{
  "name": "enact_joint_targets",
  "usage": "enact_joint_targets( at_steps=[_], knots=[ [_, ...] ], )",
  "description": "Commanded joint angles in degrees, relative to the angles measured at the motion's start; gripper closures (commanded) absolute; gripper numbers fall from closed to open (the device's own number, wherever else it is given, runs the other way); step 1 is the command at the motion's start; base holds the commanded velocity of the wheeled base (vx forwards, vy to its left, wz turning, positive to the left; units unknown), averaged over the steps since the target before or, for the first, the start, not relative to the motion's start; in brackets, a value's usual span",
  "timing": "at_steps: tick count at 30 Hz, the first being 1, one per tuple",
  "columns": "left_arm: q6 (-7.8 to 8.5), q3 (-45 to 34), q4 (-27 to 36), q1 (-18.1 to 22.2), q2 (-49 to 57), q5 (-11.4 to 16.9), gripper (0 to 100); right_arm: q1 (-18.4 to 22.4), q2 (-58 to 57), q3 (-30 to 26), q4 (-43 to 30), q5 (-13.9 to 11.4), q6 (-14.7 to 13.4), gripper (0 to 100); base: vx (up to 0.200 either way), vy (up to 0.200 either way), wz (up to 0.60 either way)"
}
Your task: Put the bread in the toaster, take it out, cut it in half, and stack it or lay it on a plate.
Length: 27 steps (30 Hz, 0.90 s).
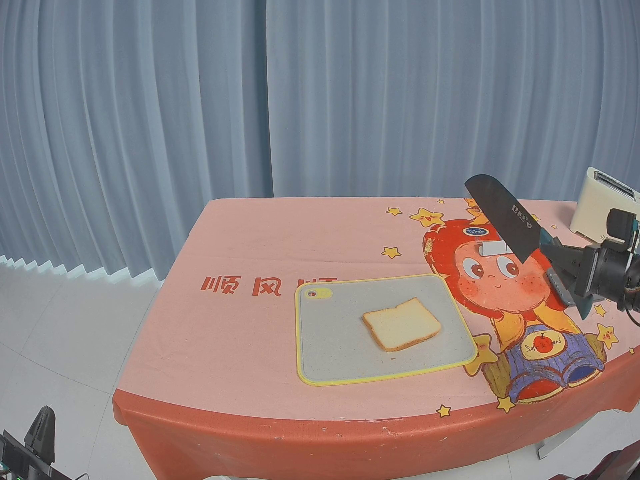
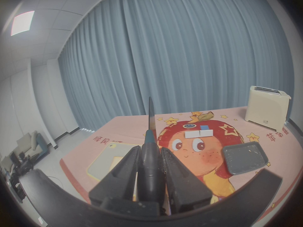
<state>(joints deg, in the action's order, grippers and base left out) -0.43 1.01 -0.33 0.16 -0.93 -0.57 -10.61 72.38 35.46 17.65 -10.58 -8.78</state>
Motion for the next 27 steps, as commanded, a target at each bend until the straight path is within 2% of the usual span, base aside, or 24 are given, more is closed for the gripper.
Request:
enact_joint_targets(
  at_steps=[1,4,9,10,14,27],
  knots=[
    [-0.01,-1.0,0.0,0.0,0.9,0.0,100,-4.8,-7.2,-5.0,0.6,-0.8,-0.3,100,0.0,0.0,0.0],
    [0.08,-1.0,0.0,0.0,0.9,0.0,100,-6.4,-10.9,-8.5,0.9,-2.3,-0.4,100,0.0,0.0,0.0],
    [0.08,-1.0,0.0,0.0,0.9,0.0,100,-7.1,-14.4,-9.5,0.5,-4.1,-0.4,100,0.0,0.0,0.0],
    [-0.01,-1.0,0.0,0.0,0.9,0.0,100,-8.5,-14.2,-9.0,0.7,-4.9,-0.3,100,0.0,0.0,0.0],
    [-0.01,-1.0,0.0,0.0,0.9,0.0,100,-12.8,-13.8,-9.6,0.7,-4.6,-0.3,100,0.0,0.0,0.0],
    [0.08,-1.0,0.0,0.0,0.9,0.0,100,-12.2,-14.0,-8.7,0.7,-5.2,0.8,100,0.0,0.0,0.0]
  ],
)
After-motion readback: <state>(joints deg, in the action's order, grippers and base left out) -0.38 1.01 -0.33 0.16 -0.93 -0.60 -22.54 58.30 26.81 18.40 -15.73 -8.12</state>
